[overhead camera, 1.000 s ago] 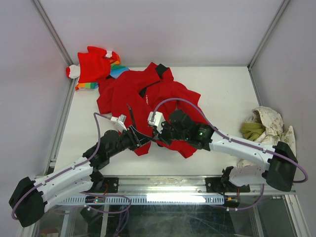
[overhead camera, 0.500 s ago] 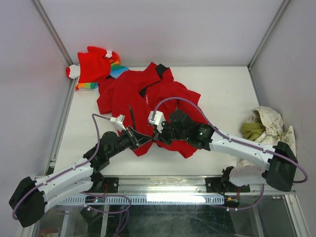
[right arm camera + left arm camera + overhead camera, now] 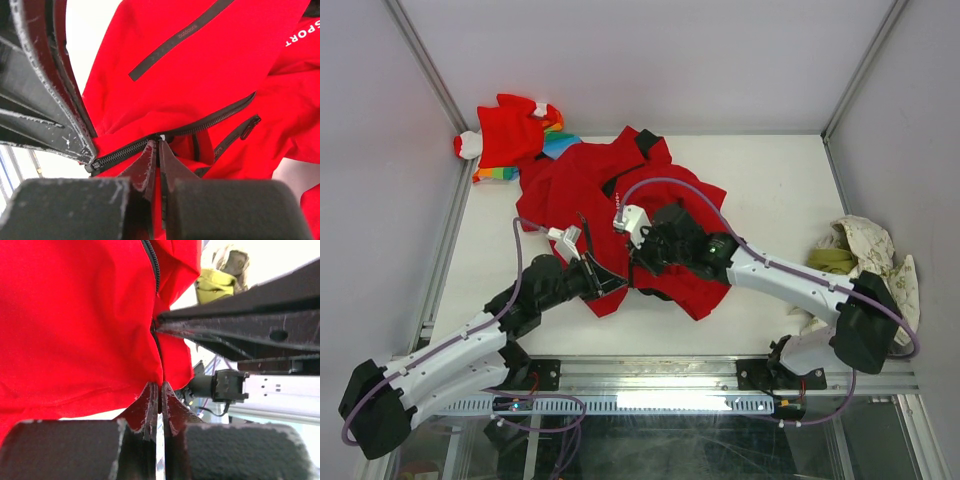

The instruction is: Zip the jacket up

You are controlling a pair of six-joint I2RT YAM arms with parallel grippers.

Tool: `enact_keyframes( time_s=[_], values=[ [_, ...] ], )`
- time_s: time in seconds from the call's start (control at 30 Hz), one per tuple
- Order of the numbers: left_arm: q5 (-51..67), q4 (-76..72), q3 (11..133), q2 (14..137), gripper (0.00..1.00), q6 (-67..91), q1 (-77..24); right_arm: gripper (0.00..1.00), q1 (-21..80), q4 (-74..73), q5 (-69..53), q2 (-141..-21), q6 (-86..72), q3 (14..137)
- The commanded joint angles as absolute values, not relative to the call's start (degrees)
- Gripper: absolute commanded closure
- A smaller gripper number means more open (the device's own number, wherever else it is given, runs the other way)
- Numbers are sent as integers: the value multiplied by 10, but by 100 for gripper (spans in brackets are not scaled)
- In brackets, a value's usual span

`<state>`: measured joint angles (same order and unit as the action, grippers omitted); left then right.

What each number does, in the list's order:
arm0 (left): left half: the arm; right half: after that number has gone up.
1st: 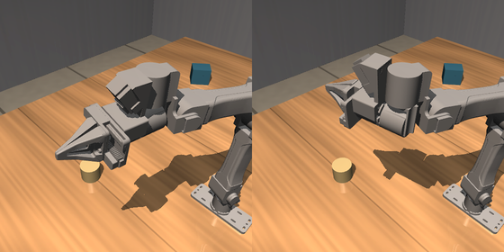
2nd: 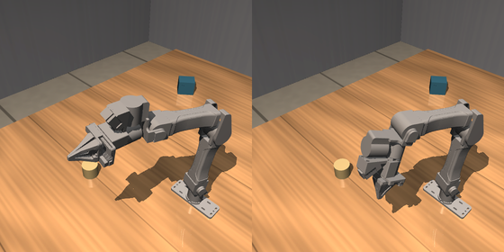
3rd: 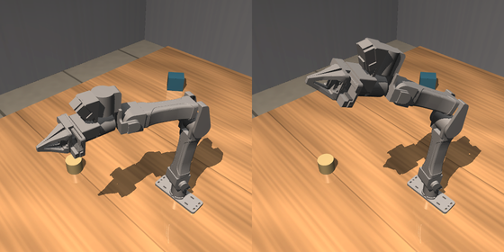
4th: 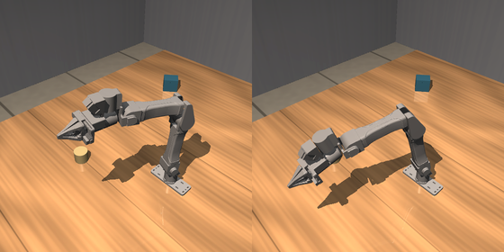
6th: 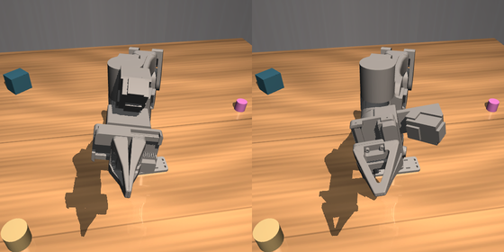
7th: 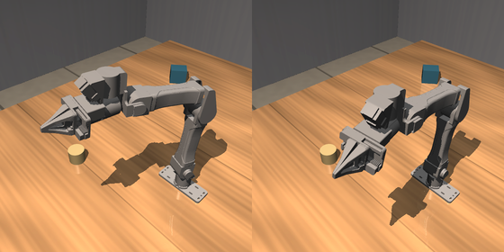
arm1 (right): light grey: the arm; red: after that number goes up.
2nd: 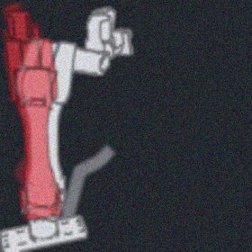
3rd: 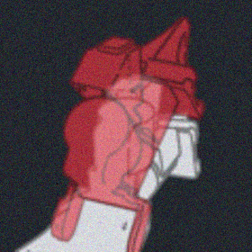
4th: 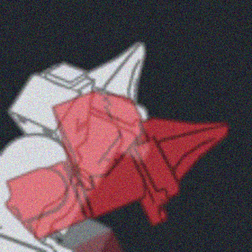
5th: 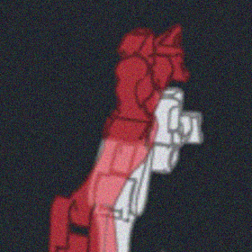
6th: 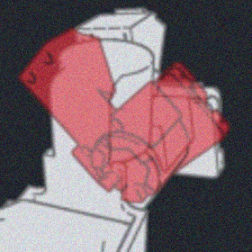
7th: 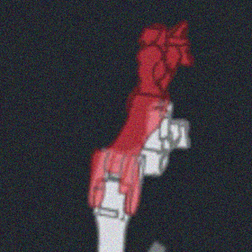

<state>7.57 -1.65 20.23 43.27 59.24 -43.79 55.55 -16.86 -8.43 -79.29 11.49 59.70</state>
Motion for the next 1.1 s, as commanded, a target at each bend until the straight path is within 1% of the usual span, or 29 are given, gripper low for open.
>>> enact_keyframes(
  time_s=[0.0,0.17,0.3,0.43,0.53,0.57,0.63,0.67,0.73,0.77,0.87,0.93,1.03,1.07],
  values=[
    [183,75,255,450,100,530,-445,100,518,-131,-26,-816,146,648],
    [195,134,264,452,100,509,-445,100,468,-107,-17,-836,143,671],
    [171,191,266,409,100,513,-446,100,402,-100,13,-870,130,722],
    [139,256,268,369,100,516,-446,100,365,-89,2,-906,129,773],
    [122,301,271,346,100,535,-445,100,337,-75,38,-932,117,801],
    [111,314,272,338,100,538,-446,100,334,-93,36,-938,118,813],
    [90,332,278,323,100,540,-445,100,342,-114,-3,-935,123,822],
    [77,336,284,317,94,539,-446,100,349,-113,-31,-926,123,814],
    [49,336,301,310,80,534,-445,100,371,-113,-76,-907,119,789],
    [32,336,314,312,70,527,-445,100,383,-118,-94,-898,118,778],
    [-14,325,355,340,53,493,-445,100,426,-138,-140,-870,114,749],
    [-31,307,376,364,38,476,-445,100,464,-160,-151,-854,110,739],
    [-33,260,388,394,26,457,-445,100,514,-192,-153,-835,99,733],
    [-31,242,387,401,24,453,-445,100,529,-199,-153,-830,92,731]
  ],
)
